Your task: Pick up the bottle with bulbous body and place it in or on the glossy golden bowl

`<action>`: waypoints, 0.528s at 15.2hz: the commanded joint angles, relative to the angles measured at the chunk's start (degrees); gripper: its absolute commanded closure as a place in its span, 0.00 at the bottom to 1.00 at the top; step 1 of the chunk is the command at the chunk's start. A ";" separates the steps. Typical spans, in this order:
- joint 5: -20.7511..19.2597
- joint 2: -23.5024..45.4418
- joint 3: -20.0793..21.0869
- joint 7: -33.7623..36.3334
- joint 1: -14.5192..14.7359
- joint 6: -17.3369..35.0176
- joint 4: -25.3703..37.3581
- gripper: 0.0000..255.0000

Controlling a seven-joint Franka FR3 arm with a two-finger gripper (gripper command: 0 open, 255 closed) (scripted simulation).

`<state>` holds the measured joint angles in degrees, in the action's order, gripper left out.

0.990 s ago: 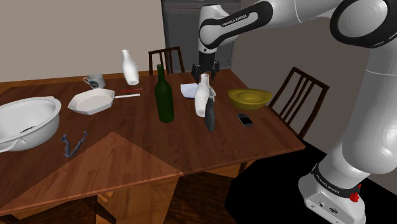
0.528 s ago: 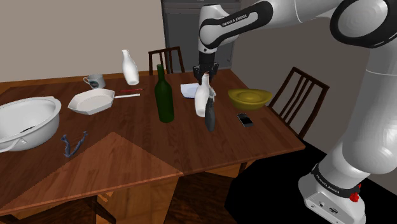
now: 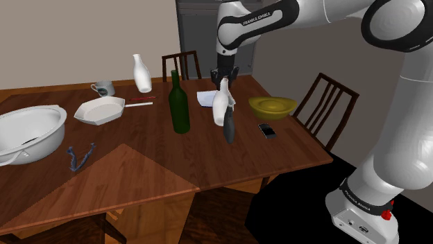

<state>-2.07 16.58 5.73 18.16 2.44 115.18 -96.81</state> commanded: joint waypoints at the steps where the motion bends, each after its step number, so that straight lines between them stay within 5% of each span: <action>1: 0.04 -0.40 0.05 0.05 0.05 -1.23 0.85 1.00; 8: 0.18 -1.29 0.10 -0.06 0.07 -6.29 5.02 1.00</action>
<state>-1.91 15.43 5.82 18.09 2.49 109.70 -92.47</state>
